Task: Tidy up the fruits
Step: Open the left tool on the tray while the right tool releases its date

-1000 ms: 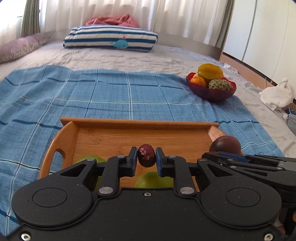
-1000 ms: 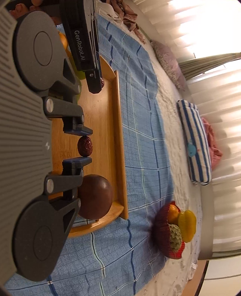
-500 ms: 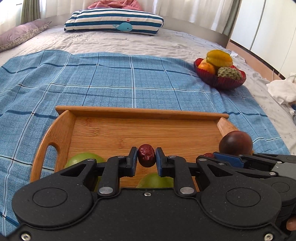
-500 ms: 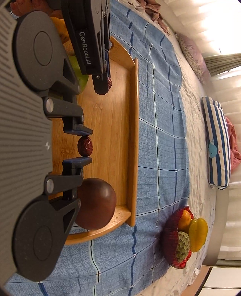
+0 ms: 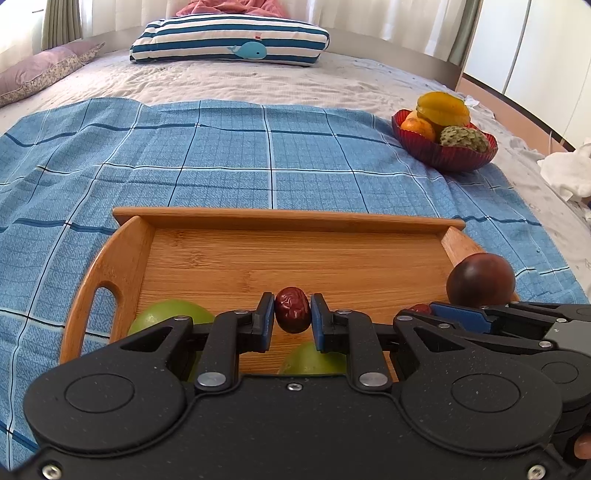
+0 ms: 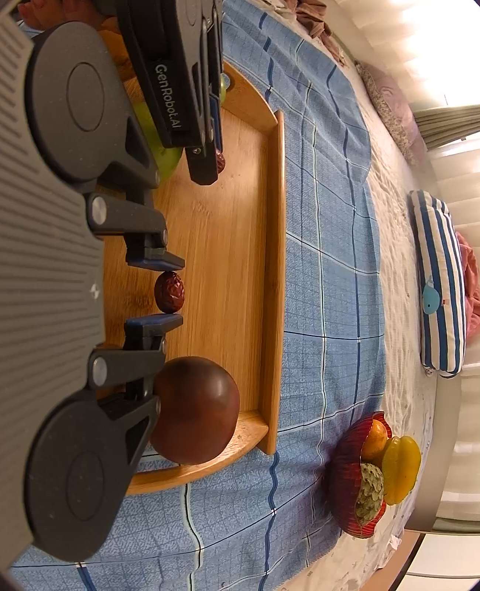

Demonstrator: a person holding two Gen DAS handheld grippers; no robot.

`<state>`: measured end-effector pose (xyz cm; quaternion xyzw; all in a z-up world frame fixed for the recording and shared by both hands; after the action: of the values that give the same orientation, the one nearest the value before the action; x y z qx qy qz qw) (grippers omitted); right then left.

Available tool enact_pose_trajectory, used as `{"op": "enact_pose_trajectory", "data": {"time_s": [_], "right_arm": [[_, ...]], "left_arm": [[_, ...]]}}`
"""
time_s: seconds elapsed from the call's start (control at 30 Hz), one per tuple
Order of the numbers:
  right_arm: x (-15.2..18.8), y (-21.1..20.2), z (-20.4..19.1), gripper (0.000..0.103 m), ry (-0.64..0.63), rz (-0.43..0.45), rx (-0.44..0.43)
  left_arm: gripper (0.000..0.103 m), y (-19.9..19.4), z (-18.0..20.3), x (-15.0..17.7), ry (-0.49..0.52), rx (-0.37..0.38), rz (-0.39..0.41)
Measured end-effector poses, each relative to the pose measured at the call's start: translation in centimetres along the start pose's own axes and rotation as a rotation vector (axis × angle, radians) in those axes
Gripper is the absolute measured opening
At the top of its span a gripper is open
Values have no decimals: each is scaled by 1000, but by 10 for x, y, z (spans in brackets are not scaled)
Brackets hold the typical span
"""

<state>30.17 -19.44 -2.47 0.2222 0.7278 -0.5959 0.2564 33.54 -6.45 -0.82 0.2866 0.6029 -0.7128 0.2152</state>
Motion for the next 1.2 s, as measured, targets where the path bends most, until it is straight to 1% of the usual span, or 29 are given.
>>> {"op": "enact_pose_trajectory", "data": {"time_s": [0.7,0.83,1.0,1.1,1.2], "right_arm": [[2,1,-1,33,-24,1,8],[3,1,-1,38,-27,3,6],[4,0,-2,42,-29,6,4],[4,-1,-1,43,-23,9,-3],[4,-4,-1,43,-16,13,-13]], "left_arm": [[20,0,2,1,24,-14,10],[20,0,3,2,29,-18,13],[21,0,3,3,30,-18,12],[23,-1,3,4,24,-20,11],[29,-3,3,6,26,-20,15]]}}
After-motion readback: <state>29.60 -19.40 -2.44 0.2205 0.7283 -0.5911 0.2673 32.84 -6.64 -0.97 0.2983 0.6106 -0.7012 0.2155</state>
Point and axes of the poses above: each gripper's, at about its wrist camera, not at the fingertips, and y roughly the way its jaws point, z to its right, x to its underside, the point moved 7 cm from there along y, roughly the way its jaws point, and after that the axes turned 1 degree about -x, right-handed, at the moved point
